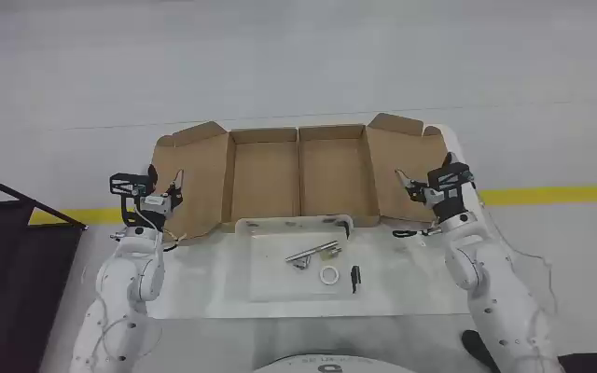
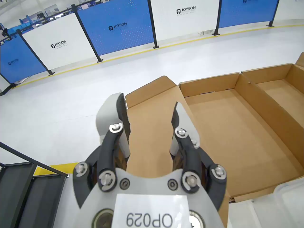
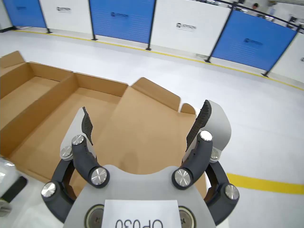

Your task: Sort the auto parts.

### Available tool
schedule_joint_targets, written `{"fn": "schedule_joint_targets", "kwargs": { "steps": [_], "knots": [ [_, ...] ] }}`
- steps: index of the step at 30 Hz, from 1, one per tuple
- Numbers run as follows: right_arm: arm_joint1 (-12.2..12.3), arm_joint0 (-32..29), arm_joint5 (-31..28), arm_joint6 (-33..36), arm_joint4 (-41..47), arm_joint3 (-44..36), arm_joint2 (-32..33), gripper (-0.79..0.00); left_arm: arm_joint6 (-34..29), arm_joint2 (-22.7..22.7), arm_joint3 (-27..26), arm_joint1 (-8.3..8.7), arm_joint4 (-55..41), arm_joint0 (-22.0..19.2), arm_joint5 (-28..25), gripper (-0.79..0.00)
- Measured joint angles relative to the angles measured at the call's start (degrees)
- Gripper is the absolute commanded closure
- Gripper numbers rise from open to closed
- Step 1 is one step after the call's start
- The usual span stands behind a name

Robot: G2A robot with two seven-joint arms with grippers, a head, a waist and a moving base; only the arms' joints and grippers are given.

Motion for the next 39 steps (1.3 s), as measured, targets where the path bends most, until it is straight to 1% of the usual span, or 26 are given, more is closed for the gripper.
{"fn": "schedule_joint_targets", "kwargs": {
  "steps": [3,4,5,6,12,13,15,16,18,19,20,21,22,23,24,26,27,28,29,34,39],
  "knots": [
    [0.2,0.7,-7.3,-1.0,2.5,-0.3,-0.9,-0.785,0.0,0.0,0.0,0.00,0.0,0.0,0.0,-0.785],
    [0.3,0.5,-10.5,-0.9,3.2,-0.4,-0.5,-0.785,0.0,0.0,0.0,0.00,0.0,0.0,0.0,-0.785],
    [0.4,0.4,-12.3,-0.8,3.7,-0.5,-0.1,-0.785,0.0,0.0,0.0,0.00,0.0,0.0,0.0,-0.785],
    [0.5,0.3,-13.0,-0.6,3.9,-0.6,0.1,-0.785,0.0,0.0,0.0,0.00,0.0,0.0,0.0,-0.785],
    [0.5,0.4,-12.7,-0.5,3.7,-0.7,0.0,-0.785,0.0,0.0,0.0,0.00,0.0,0.0,0.0,-0.785],
    [0.5,0.7,-13.9,0.1,3.4,-1.2,-0.9,-0.785,0.0,0.0,0.0,0.00,0.0,0.0,0.0,-0.785],
    [0.6,1.8,-18.7,1.1,3.8,-1.8,-3.0,-0.785,0.0,0.0,0.0,0.00,0.0,0.0,0.0,-0.785],
    [0.8,2.6,-22.8,2.2,4.2,-2.1,-4.0,-0.785,0.0,0.0,0.0,0.00,0.0,0.0,0.0,-0.785],
    [1.0,3.8,-28.5,4.5,4.4,-2.4,-5.2,-0.785,0.0,0.0,0.0,0.00,0.0,0.0,0.0,-0.785],
    [1.2,4.6,-31.8,6.4,4.6,-2.6,-6.0,-0.748,0.0,0.0,0.0,0.00,0.0,0.0,0.0,-0.785],
    [1.2,5.3,-34.0,8.0,4.7,-2.7,-6.8,-0.736,0.0,0.0,0.0,0.00,0.0,0.0,0.0,-0.785],
    [1.3,6.0,-36.0,9.8,4.8,-2.9,-7.6,-0.690,0.0,0.0,0.0,0.00,0.0,0.0,0.0,-0.785],
    [1.4,6.8,-38.1,12.1,5.0,-3.1,-8.9,-0.613,0.0,0.0,0.0,0.00,0.0,0.0,0.0,-0.785],
    [1.4,7.5,-39.4,13.8,5.1,-3.2,-10.0,-0.594,0.0,0.0,0.0,0.00,0.0,0.0,0.0,-0.785],
    [1.4,8.1,-40.5,15.6,5.1,-3.3,-11.3,-0.557,0.0,0.0,0.0,0.00,0.0,0.0,0.0,-0.785],
    [1.3,9.6,-41.3,19.4,4.5,-3.4,-14.2,-0.502,0.0,0.0,0.0,0.00,0.0,0.0,0.0,-0.785],
    [1.2,10.2,-41.1,20.7,4.1,-3.3,-15.6,-0.449,0.0,0.0,0.0,0.00,0.0,0.0,0.0,-0.785],
    [1.0,11.0,-40.6,22.1,4.0,-2.9,-17.3,-0.376,0.0,0.0,0.0,0.00,0.0,0.0,0.0,-0.785],
    [0.9,11.6,-40.4,22.9,4.1,-2.3,-18.6,-0.357,0.0,0.0,0.0,0.00,0.0,0.0,0.0,-0.785],
    [0.0,15.5,-39.6,26.2,5.8,3.1,-25.1,-0.323,0.0,0.0,0.0,0.00,0.0,0.0,0.0,-0.785],
    [-0.8,19.2,-39.0,28.6,8.1,8.8,-30.1,-0.336,0.0,0.0,0.0,0.00,0.0,0.0,0.0,-0.785]
  ]
}}
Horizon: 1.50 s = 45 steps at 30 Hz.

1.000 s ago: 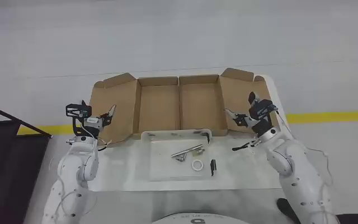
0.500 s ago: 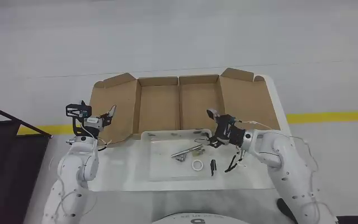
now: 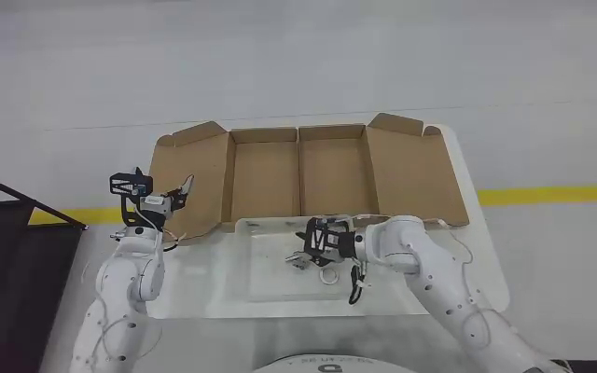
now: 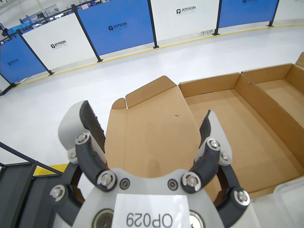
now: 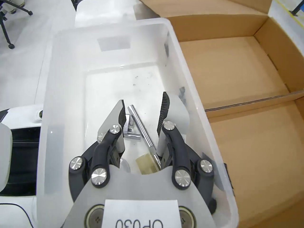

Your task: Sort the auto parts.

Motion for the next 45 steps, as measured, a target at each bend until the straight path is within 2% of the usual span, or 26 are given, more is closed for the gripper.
{"fn": "schedule_joint_targets", "kwargs": {
  "steps": [7,25,36,38,40,45],
  "knots": [
    [-0.5,2.4,0.6,1.8,1.2,3.2,-3.8,-0.329,0.0,0.0,0.0,0.00,0.0,0.0,0.0,-0.785],
    [0.4,1.4,2.4,6.3,0.4,1.6,-5.5,-0.305,0.0,0.0,0.0,0.00,0.0,0.0,0.0,-0.785],
    [0.2,3.5,4.7,11.2,2.0,3.5,-8.2,-0.243,0.0,0.0,0.0,0.00,0.0,0.0,0.0,-0.785],
    [0.0,4.1,5.2,12.1,2.3,3.8,-8.9,-0.182,0.0,0.0,0.0,0.00,0.0,0.0,0.0,-0.785],
    [0.0,4.5,5.5,12.5,2.7,4.1,-9.4,0.000,0.0,0.0,0.0,0.00,0.0,0.0,0.0,-0.785],
    [0.0,5.2,4.7,12.1,4.2,3.9,-9.8,0.000,0.0,0.0,0.0,0.00,0.0,0.0,0.0,-0.785]
  ]
}}
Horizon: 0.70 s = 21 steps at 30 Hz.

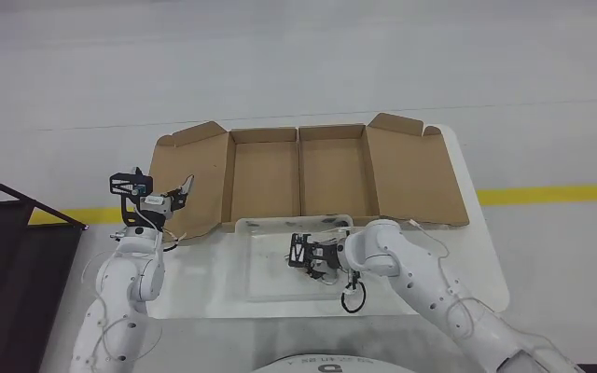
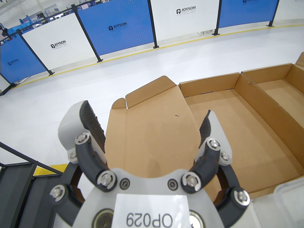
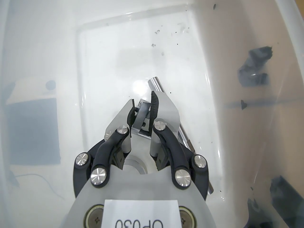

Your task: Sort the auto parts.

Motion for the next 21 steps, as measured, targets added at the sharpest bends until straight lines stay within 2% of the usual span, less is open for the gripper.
{"fn": "schedule_joint_targets", "kwargs": {
  "steps": [6,13,17,21],
  "knots": [
    [1.1,-1.3,-2.9,-4.4,1.3,-3.5,3.0,0.000,0.0,0.0,0.0,0.00,0.0,0.0,0.0,-0.785],
    [3.0,-5.0,-10.7,-19.4,9.5,-3.7,12.0,0.000,0.0,0.0,0.0,0.00,0.0,0.0,0.0,-0.785],
    [3.6,-5.2,-14.2,-21.6,13.8,-1.6,13.9,0.000,0.0,0.0,0.0,0.00,0.0,0.0,0.0,-0.785],
    [4.0,-4.7,-14.2,-22.0,17.4,-0.9,13.3,0.000,0.0,0.0,0.0,0.00,0.0,0.0,0.0,-0.785]
  ]
}}
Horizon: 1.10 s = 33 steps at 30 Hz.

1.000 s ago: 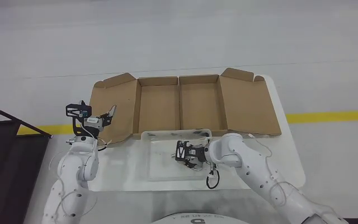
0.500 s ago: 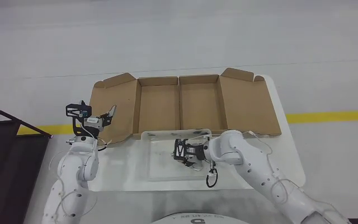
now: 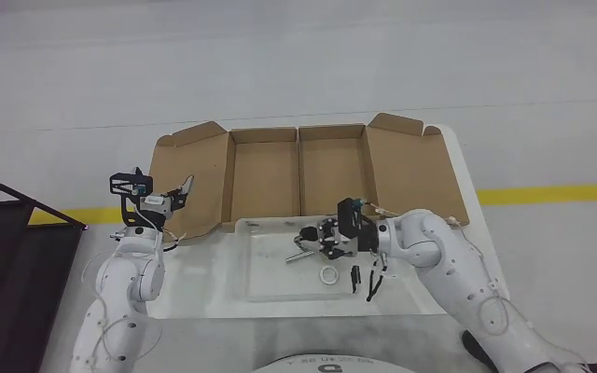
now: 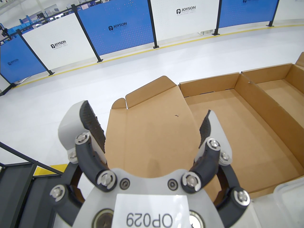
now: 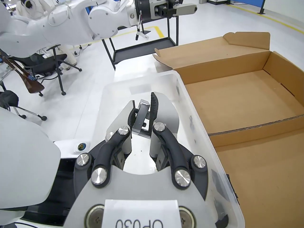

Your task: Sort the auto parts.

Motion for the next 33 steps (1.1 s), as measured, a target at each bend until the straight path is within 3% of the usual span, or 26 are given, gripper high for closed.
{"fn": "schedule_joint_targets", "kwargs": {
  "steps": [7,11,13,16,23,33],
  "knots": [
    [1.7,1.4,0.0,-1.4,4.7,-0.2,-0.5,0.000,0.0,0.0,0.0,0.00,0.0,0.0,0.0,-0.785],
    [2.5,-0.9,4.5,-6.6,-4.8,-3.0,4.5,0.000,0.0,0.0,0.0,0.00,0.0,0.0,0.0,-0.785],
    [2.8,-2.8,3.2,-11.3,-7.5,-3.6,5.7,0.000,0.0,0.0,0.0,0.00,0.0,0.0,0.0,-0.785],
    [3.4,-3.3,-0.2,-15.2,-2.0,-3.8,3.8,0.000,0.0,0.0,0.0,0.00,0.0,0.0,0.0,-0.785],
    [6.5,2.3,0.0,-17.4,18.3,-5.1,-6.6,0.000,0.0,0.0,0.0,0.00,0.0,0.0,0.0,-0.785],
    [6.5,2.1,0.0,-17.4,17.4,-5.1,-6.2,0.000,0.0,0.0,0.0,0.00,0.0,0.0,0.0,-0.785]
  ]
}}
